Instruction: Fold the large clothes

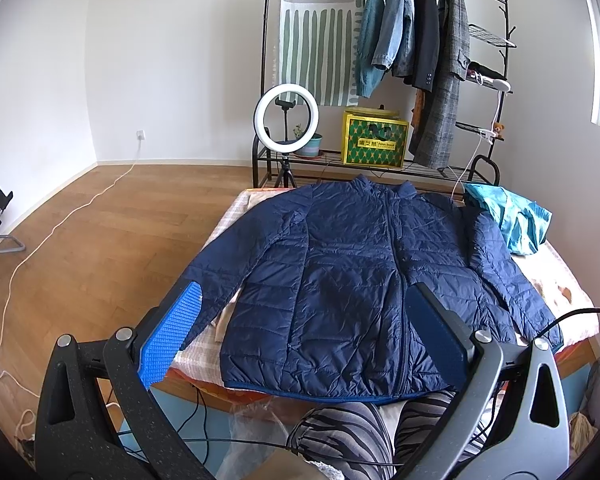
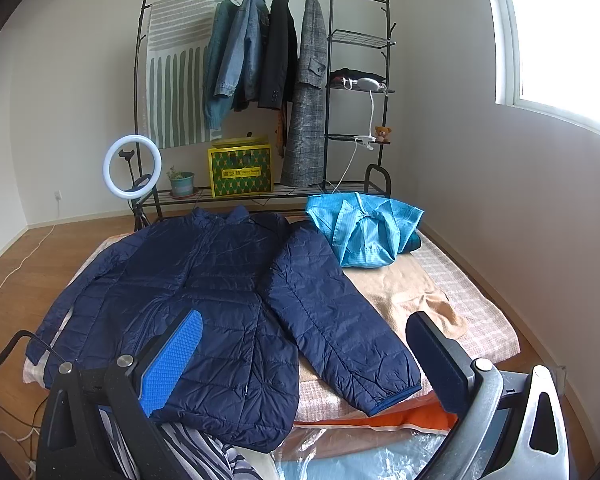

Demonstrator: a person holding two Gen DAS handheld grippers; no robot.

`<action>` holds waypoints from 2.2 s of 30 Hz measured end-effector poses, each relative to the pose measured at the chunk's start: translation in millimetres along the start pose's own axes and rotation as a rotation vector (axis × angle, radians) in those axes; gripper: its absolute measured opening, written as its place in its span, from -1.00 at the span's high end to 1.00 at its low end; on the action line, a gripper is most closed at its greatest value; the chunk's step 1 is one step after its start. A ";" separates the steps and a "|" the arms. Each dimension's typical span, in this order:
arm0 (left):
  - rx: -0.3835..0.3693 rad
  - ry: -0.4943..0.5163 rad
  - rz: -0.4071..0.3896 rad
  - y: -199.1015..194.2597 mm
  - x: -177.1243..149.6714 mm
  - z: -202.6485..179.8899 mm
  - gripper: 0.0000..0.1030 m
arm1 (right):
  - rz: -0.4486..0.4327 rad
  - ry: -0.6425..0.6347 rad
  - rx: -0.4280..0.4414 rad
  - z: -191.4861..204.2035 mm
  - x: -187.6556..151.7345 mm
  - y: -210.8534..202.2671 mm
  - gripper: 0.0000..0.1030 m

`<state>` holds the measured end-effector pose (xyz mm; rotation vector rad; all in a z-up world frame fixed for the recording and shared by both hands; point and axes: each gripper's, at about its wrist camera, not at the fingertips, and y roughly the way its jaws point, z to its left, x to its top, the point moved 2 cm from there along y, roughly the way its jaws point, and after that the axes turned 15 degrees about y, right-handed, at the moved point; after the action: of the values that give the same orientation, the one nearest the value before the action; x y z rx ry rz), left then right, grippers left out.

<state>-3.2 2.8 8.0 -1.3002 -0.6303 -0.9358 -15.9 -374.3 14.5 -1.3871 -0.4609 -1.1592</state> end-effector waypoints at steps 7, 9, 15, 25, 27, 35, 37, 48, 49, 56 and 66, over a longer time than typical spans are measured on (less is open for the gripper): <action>0.007 -0.002 0.000 -4.5 -3.6 2.1 -1.00 | 0.000 0.001 0.001 0.6 0.3 -0.1 -0.99; 0.006 -0.003 0.000 -3.9 -3.6 2.9 -1.00 | 0.000 0.001 0.001 0.7 0.5 -0.2 -0.99; 0.005 -0.005 0.002 -2.9 -4.3 5.3 -1.00 | -0.009 -0.001 0.002 2.4 2.7 -0.9 -0.99; 0.008 -0.010 0.008 -2.4 -7.6 11.1 -1.00 | -0.007 -0.002 0.000 3.1 2.4 -2.2 -0.99; 0.010 -0.017 0.014 3.0 -7.8 15.8 -1.00 | -0.007 -0.004 0.000 3.5 2.6 -2.0 -0.99; 0.021 -0.033 0.025 9.7 -10.2 24.7 -1.00 | -0.005 -0.015 0.000 8.6 2.7 1.3 -0.99; 0.027 -0.033 0.029 12.6 -11.2 27.0 -1.00 | -0.004 -0.016 -0.002 10.2 2.4 3.0 -0.99; 0.138 -0.043 0.066 45.9 -39.3 75.7 -1.00 | -0.038 -0.003 0.058 27.6 -5.0 16.4 -0.99; 0.149 -0.047 0.065 51.5 -45.0 83.7 -1.00 | -0.027 0.010 0.076 28.9 -5.3 19.0 -0.99; 0.119 -0.205 0.180 111.5 -97.4 158.9 -1.00 | 0.070 -0.031 0.149 48.8 -19.4 38.8 -0.99; -0.069 -0.673 0.437 212.9 -218.4 255.9 -0.64 | 0.175 -0.023 0.216 62.5 -36.1 53.7 -0.90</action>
<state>96.7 301.3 -235.9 -1.7385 -0.7796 -0.1463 36.0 -316.0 -30.2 -1.2287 -0.4574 -0.9240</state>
